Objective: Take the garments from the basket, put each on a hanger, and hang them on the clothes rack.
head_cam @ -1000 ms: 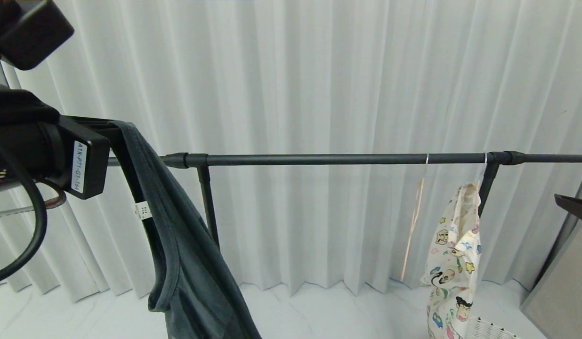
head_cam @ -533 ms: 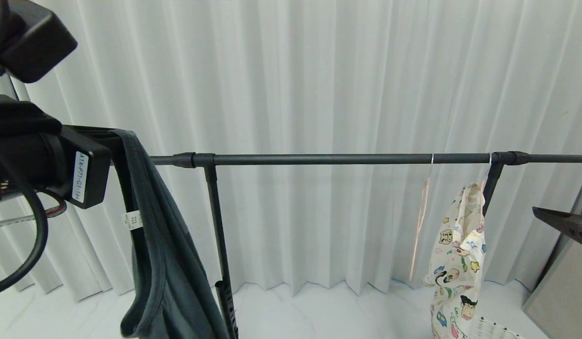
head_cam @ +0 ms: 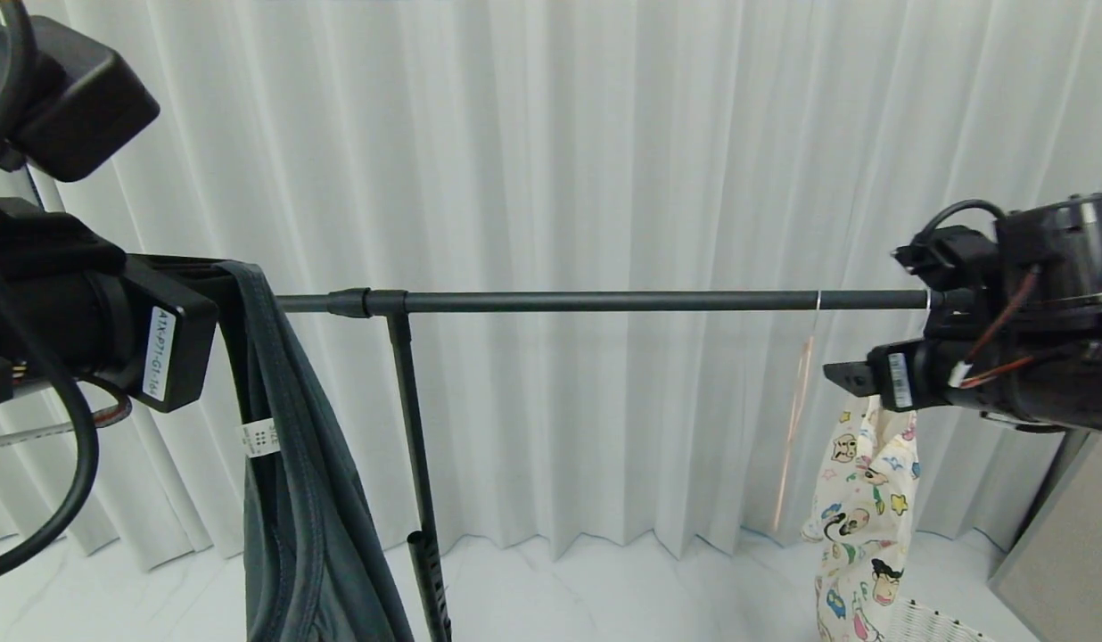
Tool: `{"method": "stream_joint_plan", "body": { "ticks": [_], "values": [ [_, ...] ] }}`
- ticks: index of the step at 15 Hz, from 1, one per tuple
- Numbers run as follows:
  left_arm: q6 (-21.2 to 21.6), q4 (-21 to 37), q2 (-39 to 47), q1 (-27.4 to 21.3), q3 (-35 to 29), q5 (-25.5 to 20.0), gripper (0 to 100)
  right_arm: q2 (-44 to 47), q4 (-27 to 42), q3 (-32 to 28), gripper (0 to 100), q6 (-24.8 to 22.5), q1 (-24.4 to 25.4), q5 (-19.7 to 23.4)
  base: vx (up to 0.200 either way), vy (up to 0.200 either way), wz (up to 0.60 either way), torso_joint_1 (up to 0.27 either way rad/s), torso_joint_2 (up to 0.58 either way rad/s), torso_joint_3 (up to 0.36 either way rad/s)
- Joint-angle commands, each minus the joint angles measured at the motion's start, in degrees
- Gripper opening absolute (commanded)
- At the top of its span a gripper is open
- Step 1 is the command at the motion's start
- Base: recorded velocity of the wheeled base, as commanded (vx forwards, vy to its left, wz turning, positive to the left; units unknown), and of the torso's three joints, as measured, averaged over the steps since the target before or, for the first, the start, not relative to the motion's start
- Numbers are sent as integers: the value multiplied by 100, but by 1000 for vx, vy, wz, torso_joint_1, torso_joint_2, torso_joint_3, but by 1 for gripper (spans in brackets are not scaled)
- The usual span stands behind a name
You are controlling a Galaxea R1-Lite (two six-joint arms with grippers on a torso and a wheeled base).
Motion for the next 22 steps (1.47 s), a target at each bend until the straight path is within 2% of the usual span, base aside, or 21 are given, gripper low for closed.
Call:
{"method": "stream_joint_plan", "body": {
  "ticks": [1, 4, 9, 12, 16, 22],
  "values": [
    [-1, -1, 16, 13, 0, 1, 0, 1431, 14, -811, 100, 751, 374, -500, 0, 0, 0, 0, 0, 0],
    [-1, -1, 25, 119, 9, 1, 0, 1712, 384, -978, 100, 839, 260, -518, 0, 0, 0, 0, 0, 0],
    [-116, -1, 51, 127, 123, 1, 0, 1835, 718, -943, 100, 1463, 154, -694, 0, 0, 0, 0, 0, 0],
    [-116, -1, 113, 127, 123, -8, 0, 1844, 928, -943, 100, 1630, -39, -747, 0, 0, 0, 0, 0, 0],
    [-116, -1, 130, 127, 123, -8, 0, 1844, 1025, -891, 100, 1648, -233, -755, 0, 0, 0, 0, 0, 0],
    [-116, -1, 139, 119, 114, -8, 0, 1844, 1034, -917, 100, 1780, -233, -720, 0, 0, 0, 0, 0, 0]
  ]
}}
